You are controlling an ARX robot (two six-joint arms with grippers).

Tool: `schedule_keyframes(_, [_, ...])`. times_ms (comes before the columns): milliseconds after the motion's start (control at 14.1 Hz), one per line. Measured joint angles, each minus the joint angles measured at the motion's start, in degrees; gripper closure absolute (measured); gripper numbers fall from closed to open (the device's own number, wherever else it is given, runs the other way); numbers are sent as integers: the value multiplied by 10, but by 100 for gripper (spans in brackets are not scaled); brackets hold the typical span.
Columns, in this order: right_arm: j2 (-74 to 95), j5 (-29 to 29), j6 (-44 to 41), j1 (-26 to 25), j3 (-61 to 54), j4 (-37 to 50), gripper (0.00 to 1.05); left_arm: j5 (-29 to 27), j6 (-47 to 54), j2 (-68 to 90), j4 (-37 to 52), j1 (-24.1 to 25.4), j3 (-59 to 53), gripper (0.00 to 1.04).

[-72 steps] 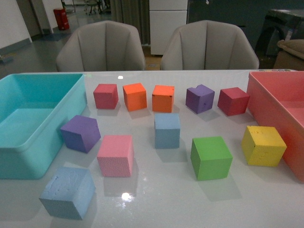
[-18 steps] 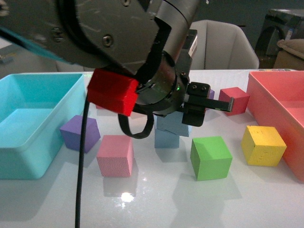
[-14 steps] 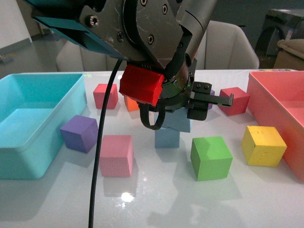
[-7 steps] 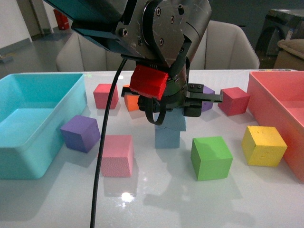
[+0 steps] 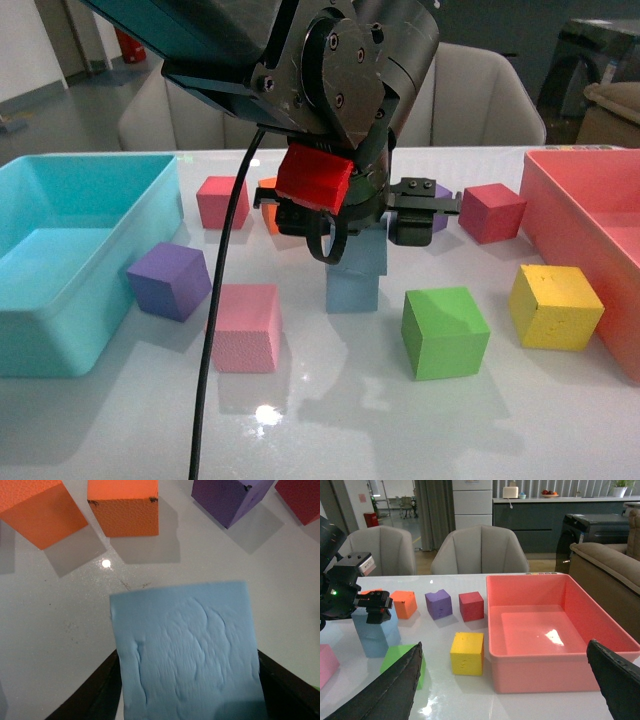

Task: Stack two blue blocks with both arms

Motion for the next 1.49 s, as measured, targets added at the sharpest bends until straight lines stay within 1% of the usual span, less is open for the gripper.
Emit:
schedule_keyframes(142, [0, 0, 0, 0, 0, 0, 6, -1, 2, 0, 10, 0, 0, 13])
schedule_keyframes(213, [0, 0, 0, 0, 0, 0, 6, -5, 5, 0, 20, -1, 0, 5])
schedule_keyframes(285, [0, 0, 0, 0, 0, 0, 6, -6, 5, 0, 23, -1, 0, 8])
schedule_keyframes(498, [0, 0, 0, 0, 0, 0, 6, -13, 7, -12, 38, -2, -12, 7])
schedule_keyframes(711, [0, 0, 0, 0, 0, 0, 6, -4, 26, -85, 84, -13, -65, 7])
schedule_keyframes(925, [0, 0, 0, 0, 0, 0, 6, 39, 36, -186, 148, -30, -167, 7])
schedule_keyframes(1138, [0, 0, 0, 0, 0, 0, 6, 50, 61, -300, 252, -42, -306, 7])
schedule_keyframes(1280, [0, 0, 0, 0, 0, 0, 6, 57, 72, -352, 281, -34, -379, 7])
schedule_keyframes(1423, [0, 0, 0, 0, 0, 0, 6, 70, 82, -356, 289, -22, -409, 7])
schedule_keyframes(1494, [0, 0, 0, 0, 0, 0, 6, 38, 97, -350, 375, -21, -434, 10])
